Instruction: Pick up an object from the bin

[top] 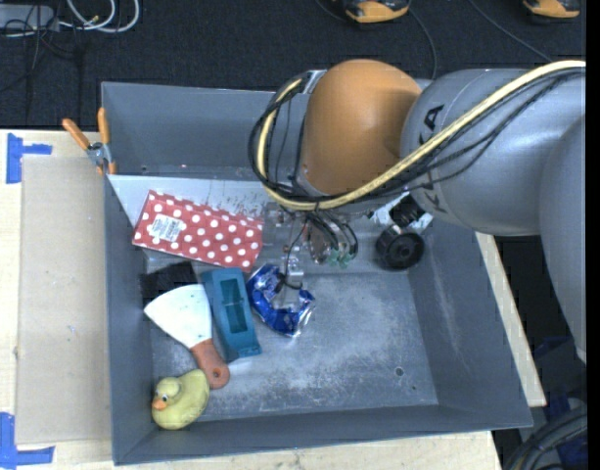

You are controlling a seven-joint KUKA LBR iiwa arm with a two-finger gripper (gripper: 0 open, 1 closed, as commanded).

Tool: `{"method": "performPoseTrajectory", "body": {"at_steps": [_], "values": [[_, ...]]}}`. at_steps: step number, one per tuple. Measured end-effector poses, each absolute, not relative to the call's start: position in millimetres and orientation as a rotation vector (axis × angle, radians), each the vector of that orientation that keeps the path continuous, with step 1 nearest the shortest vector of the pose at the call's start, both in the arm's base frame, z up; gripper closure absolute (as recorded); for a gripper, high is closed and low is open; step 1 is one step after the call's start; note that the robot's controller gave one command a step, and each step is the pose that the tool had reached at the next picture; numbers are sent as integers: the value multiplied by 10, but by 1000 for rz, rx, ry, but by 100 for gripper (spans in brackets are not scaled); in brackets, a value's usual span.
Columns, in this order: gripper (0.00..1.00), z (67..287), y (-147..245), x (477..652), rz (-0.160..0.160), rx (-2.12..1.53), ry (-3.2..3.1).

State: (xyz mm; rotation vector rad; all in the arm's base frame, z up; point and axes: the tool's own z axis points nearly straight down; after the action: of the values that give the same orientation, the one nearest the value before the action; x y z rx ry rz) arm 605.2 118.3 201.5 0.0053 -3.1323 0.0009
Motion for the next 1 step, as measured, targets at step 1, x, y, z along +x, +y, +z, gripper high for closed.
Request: {"method": "performPoseTrajectory", "body": {"at_steps": [1], "values": [[0, 2066, 1176, 6065, -1, 1, -3140]]}}
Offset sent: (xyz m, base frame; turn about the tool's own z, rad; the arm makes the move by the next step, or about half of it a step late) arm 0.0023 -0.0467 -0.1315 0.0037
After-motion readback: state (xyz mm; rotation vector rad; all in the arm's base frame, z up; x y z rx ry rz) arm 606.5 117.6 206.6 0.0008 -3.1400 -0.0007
